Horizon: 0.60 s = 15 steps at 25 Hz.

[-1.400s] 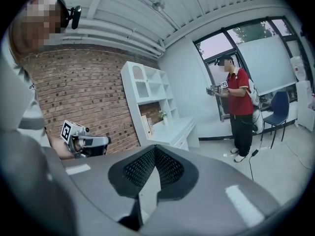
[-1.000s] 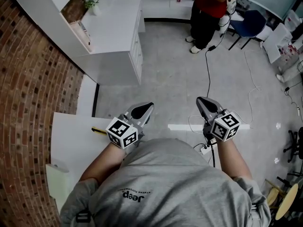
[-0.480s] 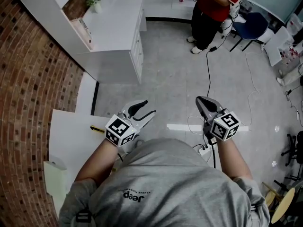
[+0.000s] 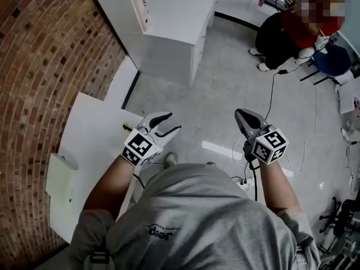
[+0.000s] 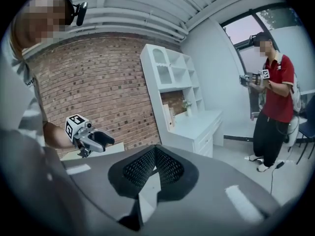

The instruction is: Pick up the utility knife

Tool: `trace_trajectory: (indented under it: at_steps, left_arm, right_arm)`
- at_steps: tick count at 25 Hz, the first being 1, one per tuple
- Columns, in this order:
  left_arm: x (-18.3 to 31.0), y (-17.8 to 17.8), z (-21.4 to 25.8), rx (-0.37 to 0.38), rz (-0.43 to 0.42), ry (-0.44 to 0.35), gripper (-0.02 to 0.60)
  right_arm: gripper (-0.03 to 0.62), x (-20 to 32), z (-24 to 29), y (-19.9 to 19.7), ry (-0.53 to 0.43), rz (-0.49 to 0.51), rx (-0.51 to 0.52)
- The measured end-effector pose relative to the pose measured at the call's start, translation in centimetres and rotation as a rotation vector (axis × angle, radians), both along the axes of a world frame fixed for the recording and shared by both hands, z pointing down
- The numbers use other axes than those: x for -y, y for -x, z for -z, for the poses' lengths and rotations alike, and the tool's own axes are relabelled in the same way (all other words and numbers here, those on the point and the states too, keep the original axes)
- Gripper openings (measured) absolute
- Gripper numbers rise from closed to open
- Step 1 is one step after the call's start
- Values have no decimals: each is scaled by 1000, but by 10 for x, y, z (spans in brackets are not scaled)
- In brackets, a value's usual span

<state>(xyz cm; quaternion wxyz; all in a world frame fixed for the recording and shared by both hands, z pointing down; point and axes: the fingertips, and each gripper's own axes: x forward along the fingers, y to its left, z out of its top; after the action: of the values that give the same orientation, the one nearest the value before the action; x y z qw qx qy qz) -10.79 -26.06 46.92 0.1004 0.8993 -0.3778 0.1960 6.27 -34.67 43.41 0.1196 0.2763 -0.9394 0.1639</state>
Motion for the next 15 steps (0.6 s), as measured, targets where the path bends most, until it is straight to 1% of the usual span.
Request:
trace_trajectory:
  at_steps: [4,6,8,11,15]
  left_arm:
    - [-16,53,-21,38,66,25,206]
    - [-25,77,-33,63,75,36,206]
    - [-34,101,-49,103,73,55,207]
    - [-50,131,-80,182,44,96,215]
    - [-64,160,-122,297,-46,143,225]
  right_arm:
    - [9,4,-15,68,13,118,-33]
    - [9,2,-26,102,18,176,-52]
    - [9,-1,-38,135,26,230,-69]
    - [9,-10,-58,178,44,306,-98]
    - [9,-22,-83,225,75,378,-122]
